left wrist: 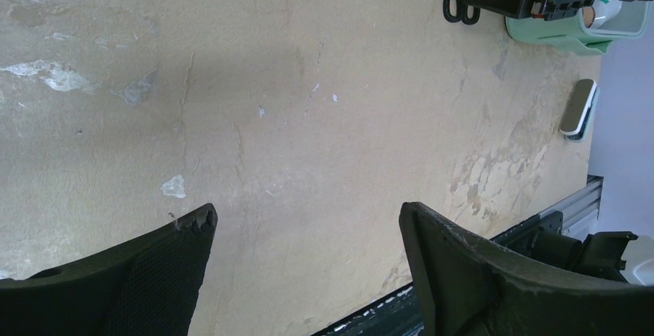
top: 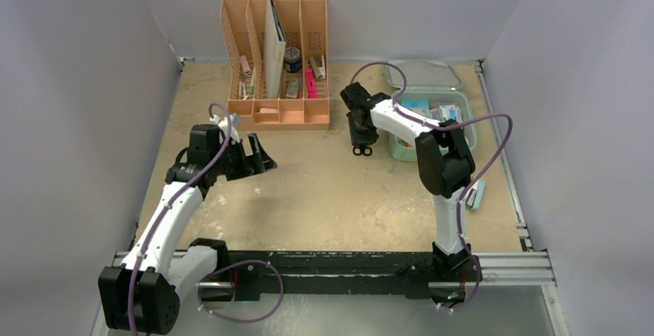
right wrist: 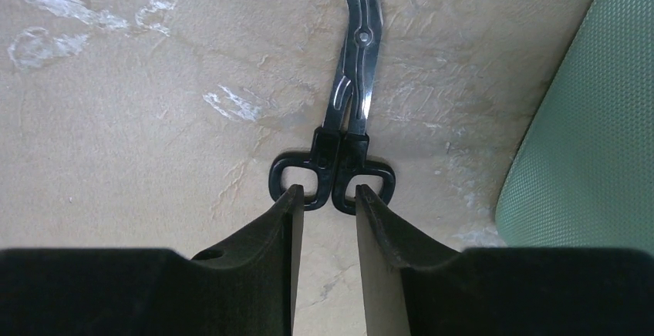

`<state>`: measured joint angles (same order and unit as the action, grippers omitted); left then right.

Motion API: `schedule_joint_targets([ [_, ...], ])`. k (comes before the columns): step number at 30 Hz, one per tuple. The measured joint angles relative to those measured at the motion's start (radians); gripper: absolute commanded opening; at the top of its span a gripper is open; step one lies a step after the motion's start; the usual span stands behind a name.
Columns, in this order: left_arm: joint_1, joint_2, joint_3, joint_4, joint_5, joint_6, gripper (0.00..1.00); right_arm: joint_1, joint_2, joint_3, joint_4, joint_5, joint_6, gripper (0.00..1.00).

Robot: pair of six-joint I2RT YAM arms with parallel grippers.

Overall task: Organize the medicine kit
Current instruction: Move the scissors to the center of the board.

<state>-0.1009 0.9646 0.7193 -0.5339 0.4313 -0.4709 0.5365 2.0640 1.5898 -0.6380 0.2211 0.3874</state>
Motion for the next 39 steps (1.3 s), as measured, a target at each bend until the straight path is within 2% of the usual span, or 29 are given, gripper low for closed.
schedule_joint_targets([
  [20,0.0,0.0,0.0,-0.006,-0.012,0.0,0.88,0.009,0.028,-0.027,0.017,0.006,0.018,0.29],
  [31,0.0,0.0,0.0,-0.007,-0.021,0.0,0.88,0.027,0.002,-0.078,0.07,0.026,0.015,0.14],
  [39,0.0,0.0,0.0,-0.007,-0.026,-0.005,0.84,0.05,-0.105,-0.235,0.113,0.012,-0.006,0.06],
])
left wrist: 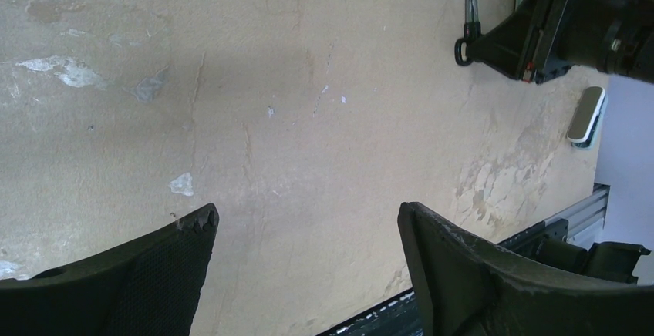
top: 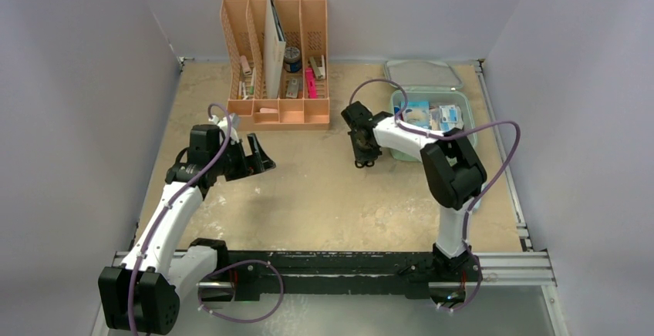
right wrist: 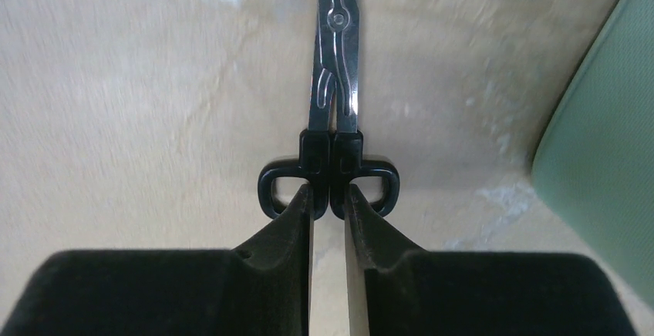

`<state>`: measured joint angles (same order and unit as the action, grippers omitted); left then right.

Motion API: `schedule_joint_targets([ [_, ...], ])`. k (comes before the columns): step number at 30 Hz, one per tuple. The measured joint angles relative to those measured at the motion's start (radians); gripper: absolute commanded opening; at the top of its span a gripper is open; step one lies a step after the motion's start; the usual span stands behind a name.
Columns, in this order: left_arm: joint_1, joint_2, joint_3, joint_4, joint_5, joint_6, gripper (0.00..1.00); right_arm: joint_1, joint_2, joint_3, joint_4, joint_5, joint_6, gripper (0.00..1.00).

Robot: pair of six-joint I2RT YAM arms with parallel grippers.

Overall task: Organize the medicine kit
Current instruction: Move the scissors to the center of the board.

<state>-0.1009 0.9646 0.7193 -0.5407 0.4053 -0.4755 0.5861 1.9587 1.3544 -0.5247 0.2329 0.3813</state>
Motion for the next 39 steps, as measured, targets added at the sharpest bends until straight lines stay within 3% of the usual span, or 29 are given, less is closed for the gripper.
schedule_joint_targets([
  [10,0.0,0.01,0.0,0.001,0.015,-0.012,0.79,0.129,-0.17,-0.235,0.063,-0.144,0.001,0.0],
  [19,0.0,0.057,-0.023,0.049,0.101,-0.091,0.74,0.265,-0.21,-0.304,0.168,-0.293,0.048,0.0],
  [28,0.0,0.122,-0.076,0.124,0.172,-0.182,0.69,0.289,-0.233,-0.361,0.275,-0.381,0.078,0.0],
  [34,0.0,0.186,-0.12,0.2,0.2,-0.231,0.58,0.291,-0.251,-0.398,0.323,-0.415,0.09,0.0],
  [39,-0.003,0.258,-0.129,0.257,0.22,-0.267,0.49,0.293,-0.308,-0.432,0.321,-0.435,0.093,0.16],
])
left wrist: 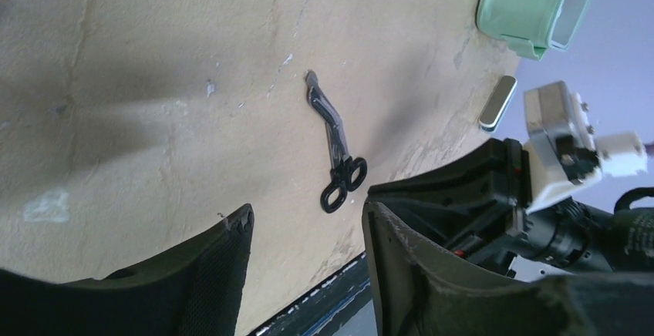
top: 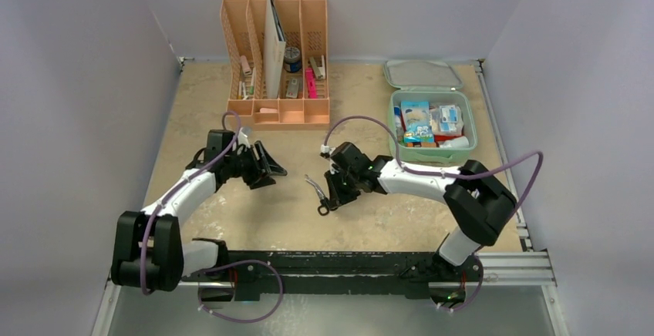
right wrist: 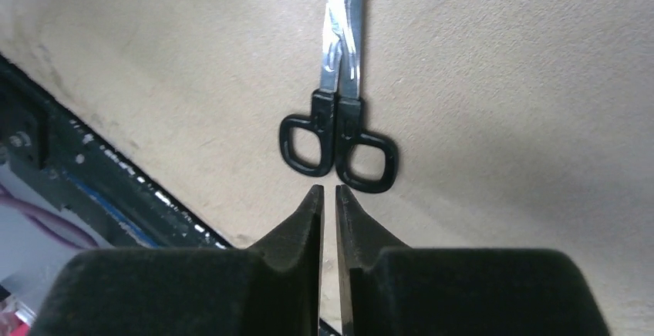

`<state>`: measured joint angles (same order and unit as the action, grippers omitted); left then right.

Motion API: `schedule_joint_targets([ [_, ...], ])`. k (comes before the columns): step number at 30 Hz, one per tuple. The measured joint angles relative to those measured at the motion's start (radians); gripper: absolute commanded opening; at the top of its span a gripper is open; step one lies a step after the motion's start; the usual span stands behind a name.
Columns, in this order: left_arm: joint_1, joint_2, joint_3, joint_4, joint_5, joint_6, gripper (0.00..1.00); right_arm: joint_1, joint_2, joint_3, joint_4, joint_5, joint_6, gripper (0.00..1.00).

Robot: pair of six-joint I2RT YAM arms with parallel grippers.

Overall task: Organize the medicine kit
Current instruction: Move the scissors to the center of the board, then pick up the scissors from the center of the board.

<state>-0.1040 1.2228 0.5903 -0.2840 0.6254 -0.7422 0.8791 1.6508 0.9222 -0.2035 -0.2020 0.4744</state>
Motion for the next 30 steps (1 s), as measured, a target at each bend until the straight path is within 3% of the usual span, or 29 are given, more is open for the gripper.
schedule_joint_targets([
  [4,-0.012,0.03,0.0,0.065,0.015,-0.026,0.36,0.0,-0.09,-0.02,-0.003,0.004,0.017,0.26],
  [11,-0.089,0.157,0.061,0.135,0.023,-0.051,0.16,0.0,-0.174,-0.026,-0.027,0.061,0.027,0.28],
  [17,-0.148,0.287,0.142,0.183,0.023,-0.053,0.15,-0.003,-0.2,-0.053,-0.043,0.109,0.032,0.32],
  [22,-0.199,0.381,0.202,0.221,0.022,-0.059,0.07,-0.009,-0.2,-0.058,-0.054,0.14,0.056,0.32],
  [27,-0.22,0.44,0.219,0.235,0.023,-0.06,0.07,-0.01,-0.199,-0.058,-0.053,0.138,0.089,0.33],
  [30,-0.22,0.471,0.224,0.237,0.022,-0.059,0.08,-0.01,-0.198,-0.058,-0.053,0.134,0.099,0.38],
])
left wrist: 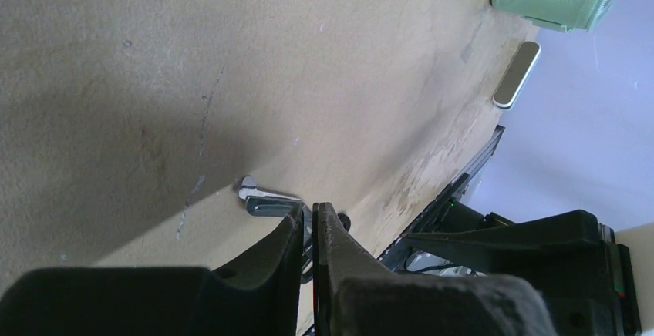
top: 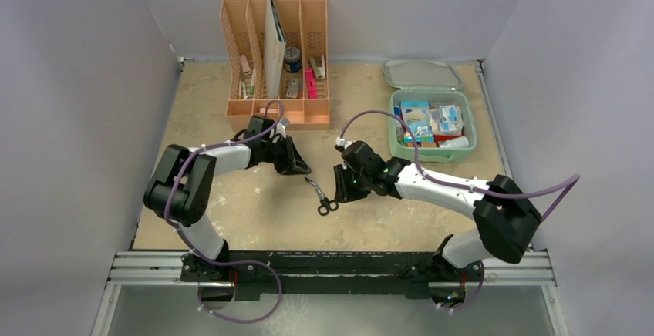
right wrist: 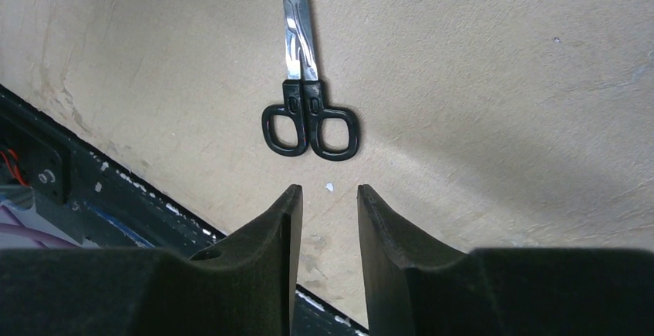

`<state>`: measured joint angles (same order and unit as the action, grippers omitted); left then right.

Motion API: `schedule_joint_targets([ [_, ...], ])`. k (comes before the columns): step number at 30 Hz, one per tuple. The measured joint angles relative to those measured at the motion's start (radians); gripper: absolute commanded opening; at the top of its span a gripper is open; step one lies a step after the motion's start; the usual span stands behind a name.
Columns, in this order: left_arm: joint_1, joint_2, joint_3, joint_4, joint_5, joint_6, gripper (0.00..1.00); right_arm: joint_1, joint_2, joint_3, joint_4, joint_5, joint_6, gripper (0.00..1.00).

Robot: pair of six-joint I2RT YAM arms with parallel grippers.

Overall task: Organize the medicine kit
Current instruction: Pick up the scissors from the center of the board.

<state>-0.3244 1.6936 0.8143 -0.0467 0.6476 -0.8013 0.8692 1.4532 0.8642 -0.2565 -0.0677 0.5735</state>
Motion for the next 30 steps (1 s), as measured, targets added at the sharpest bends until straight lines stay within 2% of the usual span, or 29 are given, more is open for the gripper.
schedule_joint_targets([
  [6,-0.003,0.039,0.012,0.0,-0.002,0.014,0.07,0.0,0.034,0.002,0.017,-0.007,0.026,0.45],
  [11,-0.003,0.097,0.019,0.0,-0.014,0.026,0.04,-0.001,0.082,0.005,0.029,-0.011,0.073,0.43],
  [21,-0.003,0.098,0.019,-0.001,-0.027,0.039,0.03,-0.027,0.124,0.005,0.043,-0.011,0.091,0.38],
  [26,-0.004,0.09,0.022,-0.018,-0.035,0.05,0.09,-0.028,0.153,0.021,0.031,-0.014,0.08,0.38],
  [30,-0.005,0.074,0.067,-0.098,-0.078,0.084,0.24,-0.028,0.155,0.041,0.029,-0.014,0.069,0.38],
])
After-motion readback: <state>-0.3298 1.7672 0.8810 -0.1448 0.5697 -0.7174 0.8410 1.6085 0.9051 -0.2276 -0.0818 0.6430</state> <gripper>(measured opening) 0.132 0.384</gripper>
